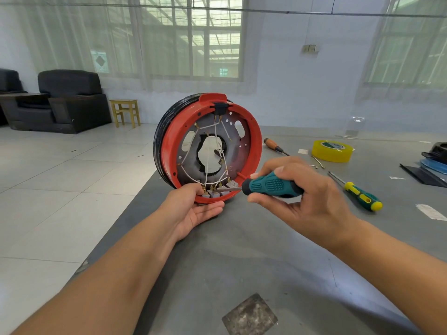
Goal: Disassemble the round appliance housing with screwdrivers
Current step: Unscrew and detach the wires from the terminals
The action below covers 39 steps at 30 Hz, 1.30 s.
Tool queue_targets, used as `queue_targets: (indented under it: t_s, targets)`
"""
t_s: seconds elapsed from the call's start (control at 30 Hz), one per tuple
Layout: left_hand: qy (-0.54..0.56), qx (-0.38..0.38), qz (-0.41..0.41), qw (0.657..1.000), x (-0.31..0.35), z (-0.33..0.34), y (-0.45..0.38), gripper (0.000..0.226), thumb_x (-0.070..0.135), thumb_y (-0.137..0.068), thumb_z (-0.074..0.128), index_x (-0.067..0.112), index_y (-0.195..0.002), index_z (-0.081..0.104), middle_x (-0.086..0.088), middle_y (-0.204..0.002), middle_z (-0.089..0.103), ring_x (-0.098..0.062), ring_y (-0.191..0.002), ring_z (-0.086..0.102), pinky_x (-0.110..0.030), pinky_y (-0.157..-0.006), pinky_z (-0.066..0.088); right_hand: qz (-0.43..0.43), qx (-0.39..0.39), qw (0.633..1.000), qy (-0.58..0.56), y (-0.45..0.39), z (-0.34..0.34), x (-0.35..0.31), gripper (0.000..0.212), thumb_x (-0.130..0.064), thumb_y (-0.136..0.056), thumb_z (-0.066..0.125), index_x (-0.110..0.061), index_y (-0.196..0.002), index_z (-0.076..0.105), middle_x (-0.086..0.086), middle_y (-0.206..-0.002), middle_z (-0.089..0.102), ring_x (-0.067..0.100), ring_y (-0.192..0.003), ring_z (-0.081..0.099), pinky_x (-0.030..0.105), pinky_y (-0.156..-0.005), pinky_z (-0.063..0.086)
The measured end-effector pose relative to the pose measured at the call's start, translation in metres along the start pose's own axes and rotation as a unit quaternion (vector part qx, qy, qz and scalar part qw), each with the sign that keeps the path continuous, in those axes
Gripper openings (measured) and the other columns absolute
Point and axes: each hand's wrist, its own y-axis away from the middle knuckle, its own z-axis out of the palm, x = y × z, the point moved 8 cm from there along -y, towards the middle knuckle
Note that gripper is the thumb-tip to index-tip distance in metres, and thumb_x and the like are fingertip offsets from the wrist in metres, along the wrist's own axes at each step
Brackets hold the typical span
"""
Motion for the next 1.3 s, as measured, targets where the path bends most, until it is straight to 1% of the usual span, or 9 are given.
queue_targets:
  t_s: [0.17,0.3,0.4,0.5,0.6,0.73,0.93,1.07,1.3]
  targets:
    - [-0.006,-0.002,0.002,1.000,0.000,0.001,-0.001,0.032,-0.003,-0.098,0.043,-0.009,-0.129,0.050,-0.033,-0.099,0.076,-0.044,-0.082,0.079,-0.041,-0.052,0.063,-0.076,-0.044,0.994,0.058,0.000,0.003,-0.012,0.032,-0.036,-0.094,0.068,-0.017,-0.108,0.046,0.015,-0.106,0.070,0.034,-0.077,0.070,0.041,-0.052,0.059]
    - [-0.006,-0.012,0.001,1.000,-0.001,0.001,-0.002,0.031,-0.004,-0.097,0.043,-0.010,-0.126,0.052,-0.032,-0.097,0.076,-0.043,-0.083,0.079,-0.042,-0.055,0.064,0.037,0.031,0.999,-0.009,-0.002,-0.003,0.004,0.044,-0.035,-0.089,0.077,-0.025,-0.117,0.044,0.004,-0.105,0.067,0.024,-0.085,0.070,0.038,-0.069,0.059]
    - [-0.001,-0.016,-0.001,1.000,0.000,0.000,-0.003,0.026,-0.004,-0.097,0.044,-0.008,-0.121,0.053,-0.032,-0.094,0.077,-0.044,-0.083,0.079,-0.046,-0.058,0.066,0.143,0.106,0.982,-0.063,-0.001,-0.015,0.028,0.056,-0.038,-0.086,0.081,-0.049,-0.121,0.039,0.005,-0.104,0.064,0.018,-0.091,0.072,0.028,-0.077,0.062]
    - [0.003,-0.018,-0.003,1.000,-0.001,0.000,-0.003,0.027,-0.004,-0.098,0.045,-0.008,-0.124,0.053,-0.032,-0.096,0.076,-0.045,-0.084,0.079,-0.048,-0.060,0.066,0.177,0.122,0.974,-0.073,0.001,-0.024,0.043,0.061,-0.043,-0.085,0.080,-0.058,-0.121,0.033,0.012,-0.108,0.061,0.016,-0.093,0.071,0.017,-0.077,0.059]
    - [0.009,-0.022,-0.007,1.000,-0.001,0.000,-0.003,0.030,-0.004,-0.099,0.045,-0.010,-0.127,0.053,-0.033,-0.098,0.076,-0.046,-0.085,0.079,-0.049,-0.060,0.066,0.198,0.128,0.969,-0.079,0.004,-0.027,0.052,0.060,-0.041,-0.084,0.079,-0.059,-0.118,0.033,0.013,-0.112,0.059,0.015,-0.097,0.071,0.019,-0.077,0.060]
    - [0.017,-0.027,-0.013,0.999,-0.001,0.000,-0.002,0.033,-0.004,-0.098,0.044,-0.011,-0.129,0.053,-0.034,-0.099,0.076,-0.046,-0.085,0.079,-0.048,-0.059,0.066,0.246,0.141,0.950,-0.133,0.011,-0.025,0.062,0.056,-0.038,-0.082,0.079,-0.057,-0.114,0.038,0.013,-0.115,0.058,0.021,-0.104,0.072,0.037,-0.081,0.064]
    - [0.029,-0.030,-0.020,0.999,-0.001,-0.002,-0.002,0.039,-0.004,-0.097,0.044,-0.011,-0.135,0.052,-0.035,-0.101,0.075,-0.047,-0.086,0.078,-0.048,-0.058,0.065,0.297,0.145,0.925,-0.190,0.028,-0.023,0.068,0.055,-0.027,-0.086,0.083,-0.051,-0.113,0.042,0.018,-0.121,0.052,0.028,-0.103,0.071,0.047,-0.084,0.063]
    - [0.039,-0.031,-0.023,0.999,-0.001,-0.003,-0.003,0.042,-0.003,-0.097,0.043,-0.012,-0.137,0.052,-0.035,-0.103,0.075,-0.047,-0.085,0.078,-0.047,-0.056,0.064,0.322,0.166,0.898,-0.251,0.042,-0.024,0.074,0.044,-0.014,-0.088,0.077,-0.040,-0.109,0.048,0.011,-0.108,0.067,0.030,-0.101,0.074,0.045,-0.084,0.063]
    - [0.058,-0.038,-0.023,0.997,0.000,-0.005,-0.004,0.034,-0.003,-0.097,0.043,-0.011,-0.127,0.056,-0.035,-0.100,0.075,-0.047,-0.085,0.078,-0.047,-0.056,0.064,0.445,0.169,0.810,-0.343,0.088,-0.023,0.102,0.048,-0.034,-0.063,0.092,-0.018,-0.100,0.067,0.020,-0.110,0.072,0.037,-0.109,0.072,0.043,-0.082,0.063]
